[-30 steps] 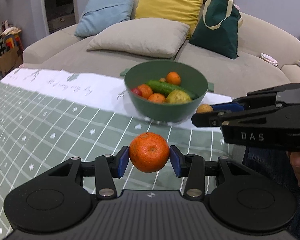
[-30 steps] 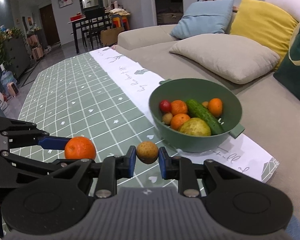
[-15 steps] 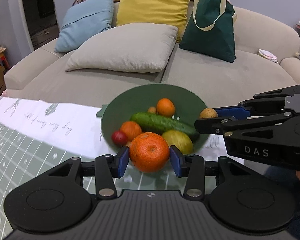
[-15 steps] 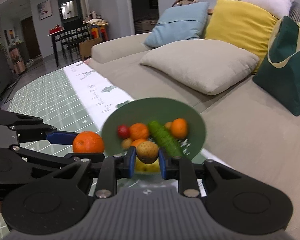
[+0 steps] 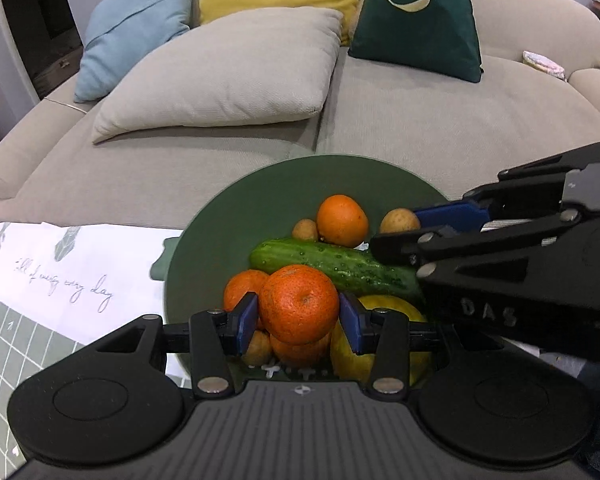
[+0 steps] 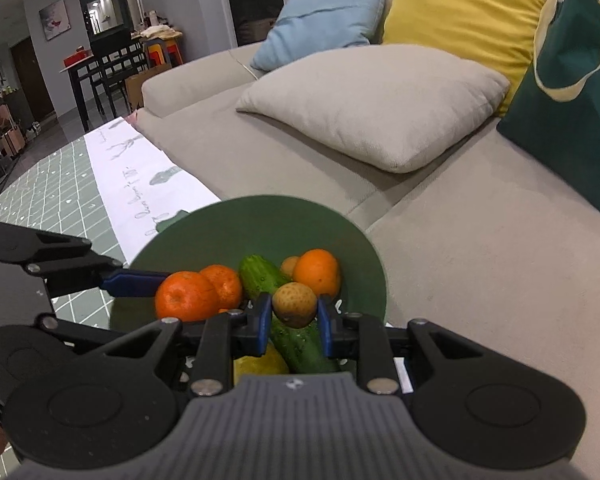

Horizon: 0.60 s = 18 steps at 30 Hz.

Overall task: Organize fruits
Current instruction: 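Carry the mandarin and kiwi into the colander and open both grippers, then lift both open grippers out of the colander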

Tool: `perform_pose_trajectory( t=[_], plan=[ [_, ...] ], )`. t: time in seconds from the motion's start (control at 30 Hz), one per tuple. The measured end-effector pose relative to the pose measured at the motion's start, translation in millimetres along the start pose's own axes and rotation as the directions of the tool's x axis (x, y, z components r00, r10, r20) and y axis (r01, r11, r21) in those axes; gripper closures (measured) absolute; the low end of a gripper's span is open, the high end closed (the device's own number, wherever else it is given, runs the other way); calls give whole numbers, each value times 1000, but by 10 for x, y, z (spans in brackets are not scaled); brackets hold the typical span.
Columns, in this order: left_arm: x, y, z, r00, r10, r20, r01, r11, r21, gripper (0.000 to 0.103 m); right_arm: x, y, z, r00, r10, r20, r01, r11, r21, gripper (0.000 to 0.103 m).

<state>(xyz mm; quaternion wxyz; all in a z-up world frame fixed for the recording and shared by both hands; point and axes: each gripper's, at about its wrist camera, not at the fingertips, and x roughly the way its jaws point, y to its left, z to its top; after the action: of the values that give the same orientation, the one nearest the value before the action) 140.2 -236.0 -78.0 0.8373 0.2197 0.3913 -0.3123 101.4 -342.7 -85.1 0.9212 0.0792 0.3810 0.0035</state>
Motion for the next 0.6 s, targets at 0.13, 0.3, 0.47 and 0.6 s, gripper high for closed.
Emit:
perform_pose_trajectory(
  t=[0.13,0.3,0.47,0.6],
  plan=[
    [92,3,3,1000,10,-11,-10,1000,3,53,108,-21,-6,1000,0,-21,0,1000,5,83],
    [144,13,4,1000,13,-25,-13,1000,4,53,172,-34,-15,999,4,-38,-4,1000,16,82],
    [123,0,17,999,43,-15,-43,999,24,38,155,-35,-10,1000,-3,-26,4,1000,22,68],
    [-7,36,49,998,67,9,-67,998,7,21,99,-45,15,1000,-8,-13,9,999,31,67]
  ],
)
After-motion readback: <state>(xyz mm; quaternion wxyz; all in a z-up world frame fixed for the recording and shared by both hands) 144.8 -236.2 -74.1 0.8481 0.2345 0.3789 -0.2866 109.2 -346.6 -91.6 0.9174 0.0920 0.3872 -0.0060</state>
